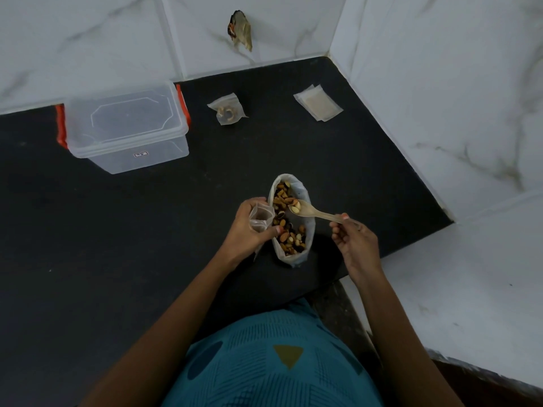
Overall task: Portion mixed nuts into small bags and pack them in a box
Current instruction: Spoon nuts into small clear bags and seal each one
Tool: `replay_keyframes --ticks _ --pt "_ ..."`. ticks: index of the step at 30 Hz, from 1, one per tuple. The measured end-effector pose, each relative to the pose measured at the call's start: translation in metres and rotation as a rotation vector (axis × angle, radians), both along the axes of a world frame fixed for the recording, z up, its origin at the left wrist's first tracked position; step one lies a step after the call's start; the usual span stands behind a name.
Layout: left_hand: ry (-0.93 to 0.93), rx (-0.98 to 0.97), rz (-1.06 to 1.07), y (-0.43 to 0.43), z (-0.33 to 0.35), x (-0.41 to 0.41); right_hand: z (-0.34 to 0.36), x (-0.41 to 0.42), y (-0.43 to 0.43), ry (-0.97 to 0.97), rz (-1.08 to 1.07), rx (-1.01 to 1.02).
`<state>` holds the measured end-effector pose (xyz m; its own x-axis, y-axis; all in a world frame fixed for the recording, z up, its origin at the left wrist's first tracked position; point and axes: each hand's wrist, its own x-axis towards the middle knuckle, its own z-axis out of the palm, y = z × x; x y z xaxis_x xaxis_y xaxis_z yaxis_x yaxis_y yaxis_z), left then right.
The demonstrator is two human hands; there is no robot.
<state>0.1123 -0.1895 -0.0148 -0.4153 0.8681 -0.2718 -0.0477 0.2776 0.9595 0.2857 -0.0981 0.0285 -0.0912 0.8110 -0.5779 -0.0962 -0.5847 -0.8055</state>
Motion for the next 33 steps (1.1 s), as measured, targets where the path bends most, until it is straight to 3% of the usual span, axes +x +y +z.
replay_keyframes --ticks 13,20,25,33 --pt "0.220 0.094 0.019 0.008 0.025 0.011 0.052 -0.005 -0.016 0.102 0.192 0.122" --pt "0.271 0.087 0.002 0.008 0.027 0.012 0.060 -0.012 -0.026 -0.202 0.381 0.601" --pt "0.273 0.186 -0.005 0.008 0.038 0.016 0.059 -0.019 -0.034 -0.353 0.550 0.926" --pt "0.215 0.233 -0.060 0.006 0.046 0.021 0.056 -0.027 -0.040 -0.488 0.760 1.153"
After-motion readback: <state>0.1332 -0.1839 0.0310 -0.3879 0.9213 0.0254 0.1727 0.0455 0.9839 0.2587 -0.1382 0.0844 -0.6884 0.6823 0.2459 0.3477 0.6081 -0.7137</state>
